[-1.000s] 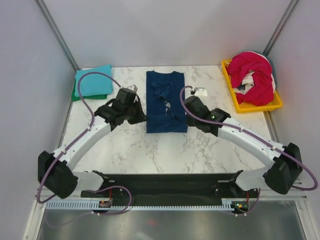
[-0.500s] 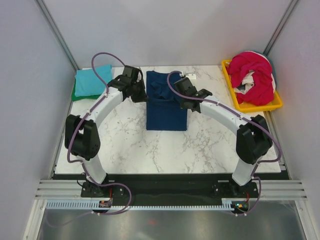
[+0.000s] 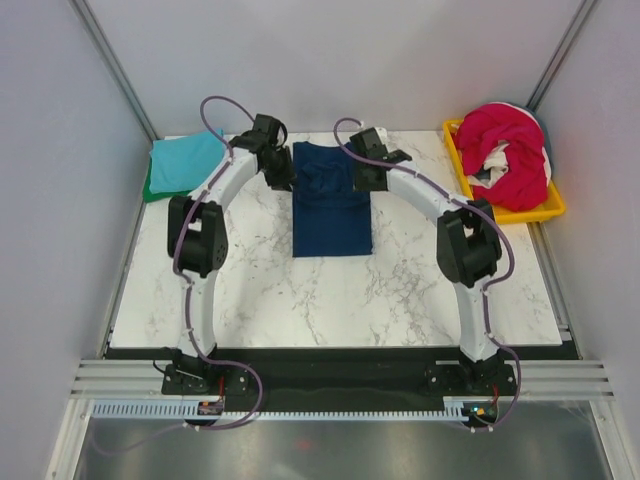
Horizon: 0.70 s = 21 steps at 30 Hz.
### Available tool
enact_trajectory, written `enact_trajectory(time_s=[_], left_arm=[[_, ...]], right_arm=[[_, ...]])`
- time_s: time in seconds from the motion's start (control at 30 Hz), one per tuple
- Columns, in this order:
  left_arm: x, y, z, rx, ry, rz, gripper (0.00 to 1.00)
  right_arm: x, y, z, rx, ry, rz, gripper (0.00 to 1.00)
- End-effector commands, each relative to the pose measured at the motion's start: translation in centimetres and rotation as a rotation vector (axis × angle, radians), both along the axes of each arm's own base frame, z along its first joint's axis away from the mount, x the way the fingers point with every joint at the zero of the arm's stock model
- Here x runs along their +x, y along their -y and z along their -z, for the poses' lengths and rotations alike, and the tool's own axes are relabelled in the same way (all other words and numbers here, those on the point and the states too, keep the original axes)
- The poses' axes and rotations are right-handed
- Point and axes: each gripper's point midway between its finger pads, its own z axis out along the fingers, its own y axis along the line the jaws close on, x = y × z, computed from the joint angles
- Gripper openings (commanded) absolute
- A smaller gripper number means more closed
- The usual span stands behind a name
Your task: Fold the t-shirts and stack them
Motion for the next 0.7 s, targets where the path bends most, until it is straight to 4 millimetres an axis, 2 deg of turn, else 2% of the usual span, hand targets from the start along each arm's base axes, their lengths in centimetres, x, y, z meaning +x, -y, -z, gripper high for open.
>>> enact_trajectory(time_s=[0.0,0.03,0.07,0.1,0.17,0.2,0.23,0.27,0.3,0.33,0.37,0.4,0.43,0.47,0.5,0.53,0.57,0.63,0.67], left_arm=[[4.4,-1.7,-3.1,-0.010,0.042,-0.012,0.48],[5.0,-1.7,-3.9,-0.029,0.051,-0.010,0.53],[5.2,-2.5,-4.9,-0.045,0.046,-0.016,0.60],[5.8,-2.5,-7.7,-0.069,0.109,-0.013,0.91],[5.4,-3.5,-9.6,-0.053,0.144,-0.029,0.94],[4.5,-3.9,-8.8,-0.033,0.118,-0.038,0.94],[3.5,-4.1,-11.0,-0.040,0.155,-0.037,0.94],[2.4,-4.2,-11.3,-0.041,0.155,-0.029,0.94],[1.0,-4.3,-8.5,-0.034,0.102,-0.025,0.92],[-0.6,-4.3,-10.8,-0.055,0.146,-0.016,0.92],[-1.5,-4.0,-10.5,-0.071,0.148,-0.015,0.91],[-4.2,-4.2,-6.5,-0.066,0.055,-0.010,0.89],[-4.5,-3.6,-7.1,-0.104,0.109,0.009,0.88],[-6.0,-3.2,-8.2,-0.126,0.140,0.014,0.87],[-7.7,-3.1,-5.7,-0.136,0.117,0.017,0.85],[-8.6,-2.7,-5.2,-0.154,0.129,0.026,0.83],[-11.5,-2.1,-3.4,-0.173,0.092,0.032,0.81],[-12.0,-0.3,-3.1,-0.225,0.166,0.070,0.80],[-13.7,0.7,-1.4,-0.231,0.137,0.086,0.78]], right_arm=[[3.8,1.3,-2.8,0.024,0.028,0.013,0.64],[5.7,1.9,-4.6,0.040,0.068,0.035,0.69],[6.1,2.3,-5.4,0.046,0.074,0.041,0.72],[6.1,3.0,-6.9,0.051,0.085,0.052,0.76],[5.2,3.4,-8.1,0.057,0.098,0.047,0.78],[3.7,3.5,-8.3,0.076,0.096,0.028,0.79],[2.8,3.5,-8.1,0.091,0.089,0.019,0.79],[1.7,3.4,-7.8,0.117,0.079,0.013,0.80],[-0.6,3.1,-6.7,0.159,0.046,-0.016,0.80],[-1.8,2.7,-6.1,0.195,0.025,-0.034,0.80],[-3.2,2.5,-5.4,0.228,0.002,-0.045,0.80],[-4.1,1.9,-6.7,0.292,0.040,-0.058,0.80],[-6.9,1.3,-3.4,0.332,-0.054,-0.096,0.80],[-8.0,0.9,-3.0,0.358,-0.061,-0.111,0.79],[-9.0,0.2,-2.7,0.392,-0.045,-0.150,0.79],[-9.5,-0.6,-2.6,0.419,-0.051,-0.182,0.78],[-9.7,-1.0,-2.3,0.422,-0.054,-0.193,0.77],[-9.7,-2.5,-2.3,0.440,-0.062,-0.234,0.73],[-9.4,-3.1,-1.4,0.439,-0.080,-0.244,0.67]])
